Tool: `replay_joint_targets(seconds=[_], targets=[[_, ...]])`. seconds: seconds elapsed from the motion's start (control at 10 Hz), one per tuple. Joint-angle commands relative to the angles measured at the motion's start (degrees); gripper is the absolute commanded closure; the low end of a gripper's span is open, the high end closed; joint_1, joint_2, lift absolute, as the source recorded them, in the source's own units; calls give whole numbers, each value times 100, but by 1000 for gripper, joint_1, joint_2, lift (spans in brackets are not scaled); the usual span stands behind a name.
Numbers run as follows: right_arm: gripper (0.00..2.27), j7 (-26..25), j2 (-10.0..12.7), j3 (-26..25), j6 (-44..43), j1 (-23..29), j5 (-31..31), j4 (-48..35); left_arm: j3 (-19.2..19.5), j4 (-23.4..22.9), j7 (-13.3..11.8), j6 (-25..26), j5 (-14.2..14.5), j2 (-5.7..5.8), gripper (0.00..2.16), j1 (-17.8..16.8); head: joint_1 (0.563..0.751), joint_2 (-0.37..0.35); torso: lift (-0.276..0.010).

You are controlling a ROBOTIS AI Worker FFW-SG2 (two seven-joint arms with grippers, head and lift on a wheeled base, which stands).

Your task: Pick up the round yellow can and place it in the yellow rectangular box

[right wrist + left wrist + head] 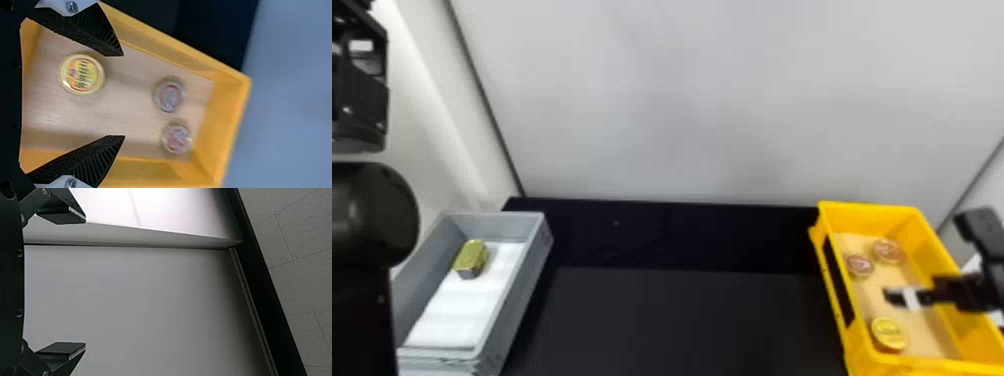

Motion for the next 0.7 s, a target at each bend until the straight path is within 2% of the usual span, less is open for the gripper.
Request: replay_joint_targets(seconds=[0.0, 0.2, 0.3, 0.5, 0.6], targets=[[39, -238, 32, 147, 148, -227, 50, -1267, 1, -3, 1, 4, -2, -26, 140, 7, 663, 54, 9], [41, -634, 67, 410, 254, -491, 50, -2260, 18, -3, 1, 13, -2, -26, 140, 16, 663, 54, 9], [73, -1029, 128, 481, 148, -596, -55, -2752, 18, -3, 1, 4, -2, -26, 140, 33, 663, 54, 9], [101, -2841, 208, 639, -406, -728, -1322, -3499, 80, -29, 1, 4, -2, 0, 140, 60, 663, 54, 9], [101, -3131, 190, 823, -520, -1010, -1506, -3692, 106, -38, 1, 13, -10, 27, 140, 68, 663, 54, 9]])
